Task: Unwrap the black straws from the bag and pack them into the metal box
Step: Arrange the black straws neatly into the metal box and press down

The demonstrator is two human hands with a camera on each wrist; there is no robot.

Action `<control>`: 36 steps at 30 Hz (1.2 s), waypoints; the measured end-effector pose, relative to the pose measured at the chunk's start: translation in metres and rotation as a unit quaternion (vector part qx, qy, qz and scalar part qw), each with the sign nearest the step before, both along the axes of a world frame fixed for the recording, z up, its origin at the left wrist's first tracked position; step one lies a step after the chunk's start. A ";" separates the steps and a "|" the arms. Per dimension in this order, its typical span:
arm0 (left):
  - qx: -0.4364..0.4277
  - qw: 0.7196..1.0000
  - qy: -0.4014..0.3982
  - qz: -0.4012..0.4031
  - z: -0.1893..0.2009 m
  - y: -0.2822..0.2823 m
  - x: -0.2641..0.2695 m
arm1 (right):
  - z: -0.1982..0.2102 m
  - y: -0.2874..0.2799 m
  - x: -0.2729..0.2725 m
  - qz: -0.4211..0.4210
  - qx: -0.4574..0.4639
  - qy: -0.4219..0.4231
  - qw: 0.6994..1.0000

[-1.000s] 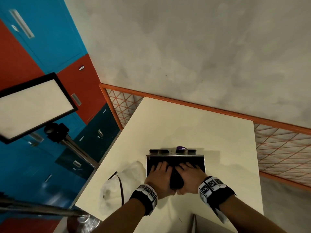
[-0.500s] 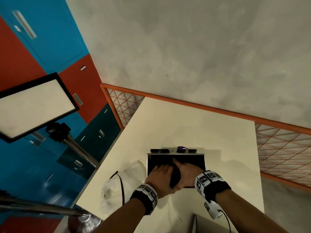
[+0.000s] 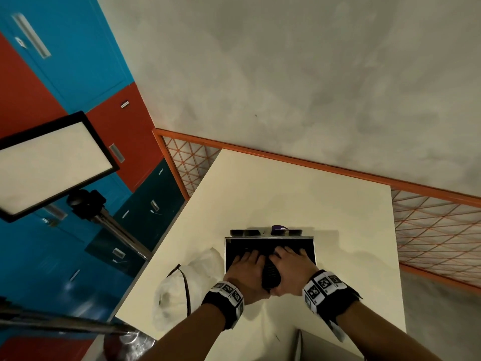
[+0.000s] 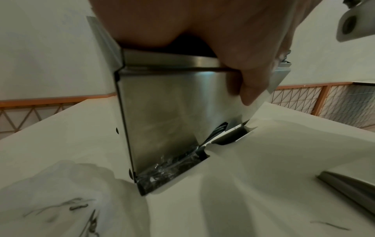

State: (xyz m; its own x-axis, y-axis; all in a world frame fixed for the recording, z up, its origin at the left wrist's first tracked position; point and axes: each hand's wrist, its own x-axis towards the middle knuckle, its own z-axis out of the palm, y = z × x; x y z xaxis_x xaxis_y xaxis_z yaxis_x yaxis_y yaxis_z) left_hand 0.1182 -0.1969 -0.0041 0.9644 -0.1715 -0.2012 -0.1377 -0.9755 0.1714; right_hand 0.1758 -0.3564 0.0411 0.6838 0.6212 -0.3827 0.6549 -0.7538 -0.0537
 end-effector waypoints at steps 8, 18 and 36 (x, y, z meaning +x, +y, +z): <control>-0.020 1.000 -0.017 0.002 -0.002 0.001 0.005 | -0.011 -0.004 0.004 -0.019 -0.033 0.024 0.999; 0.000 0.998 -0.069 -0.014 -0.006 0.000 -0.011 | -0.012 -0.013 -0.003 -0.004 -0.026 -0.006 1.000; 0.006 0.998 -0.066 -0.010 -0.005 -0.003 -0.018 | -0.007 -0.011 -0.024 0.006 -0.028 -0.065 0.997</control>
State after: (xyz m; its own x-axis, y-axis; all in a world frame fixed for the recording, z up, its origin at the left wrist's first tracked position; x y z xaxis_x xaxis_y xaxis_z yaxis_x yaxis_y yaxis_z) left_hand 0.1005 -0.1996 -0.0092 0.9790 -0.1897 -0.0740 -0.1783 -0.9742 0.1380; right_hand 0.1517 -0.3674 0.0345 0.7227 0.6092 -0.3265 0.6621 -0.7457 0.0743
